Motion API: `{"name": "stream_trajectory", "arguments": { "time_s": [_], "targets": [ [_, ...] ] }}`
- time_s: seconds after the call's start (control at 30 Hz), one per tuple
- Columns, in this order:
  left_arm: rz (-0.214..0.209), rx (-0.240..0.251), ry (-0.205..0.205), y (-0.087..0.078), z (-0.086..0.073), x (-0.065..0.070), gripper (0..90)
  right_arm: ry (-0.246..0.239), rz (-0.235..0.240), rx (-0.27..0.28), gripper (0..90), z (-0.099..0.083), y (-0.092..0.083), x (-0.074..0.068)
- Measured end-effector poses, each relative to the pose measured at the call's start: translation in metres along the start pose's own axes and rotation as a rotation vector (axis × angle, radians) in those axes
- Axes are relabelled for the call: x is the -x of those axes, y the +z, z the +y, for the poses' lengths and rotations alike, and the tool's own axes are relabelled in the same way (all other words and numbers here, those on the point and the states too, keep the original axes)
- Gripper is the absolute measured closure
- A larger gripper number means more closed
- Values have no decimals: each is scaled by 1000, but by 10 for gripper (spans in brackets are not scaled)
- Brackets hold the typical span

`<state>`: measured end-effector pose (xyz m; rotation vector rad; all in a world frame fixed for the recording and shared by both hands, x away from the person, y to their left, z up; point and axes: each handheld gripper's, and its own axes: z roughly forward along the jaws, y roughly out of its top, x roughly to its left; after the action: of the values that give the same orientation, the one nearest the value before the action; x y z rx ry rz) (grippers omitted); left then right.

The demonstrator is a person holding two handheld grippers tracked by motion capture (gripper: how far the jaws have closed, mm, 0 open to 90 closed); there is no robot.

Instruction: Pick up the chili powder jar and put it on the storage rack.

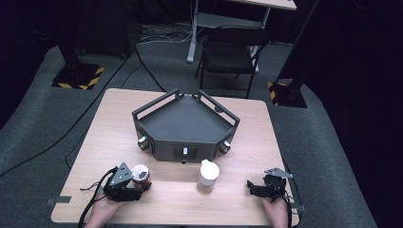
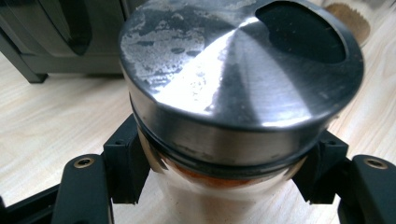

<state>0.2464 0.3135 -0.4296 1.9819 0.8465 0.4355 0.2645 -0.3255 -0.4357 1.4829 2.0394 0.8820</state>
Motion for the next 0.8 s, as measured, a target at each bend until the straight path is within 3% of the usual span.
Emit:
{"name": "stream_trajectory", "arguments": {
  "time_s": [0.33, 0.8],
  "targets": [
    [25, 36, -16, -6, 13, 4, 309, 0, 1, 0, 0, 0, 0, 0],
    [37, 86, 8, -18, 58, 1, 309, 0, 1, 0, 0, 0, 0, 0]
  ]
}}
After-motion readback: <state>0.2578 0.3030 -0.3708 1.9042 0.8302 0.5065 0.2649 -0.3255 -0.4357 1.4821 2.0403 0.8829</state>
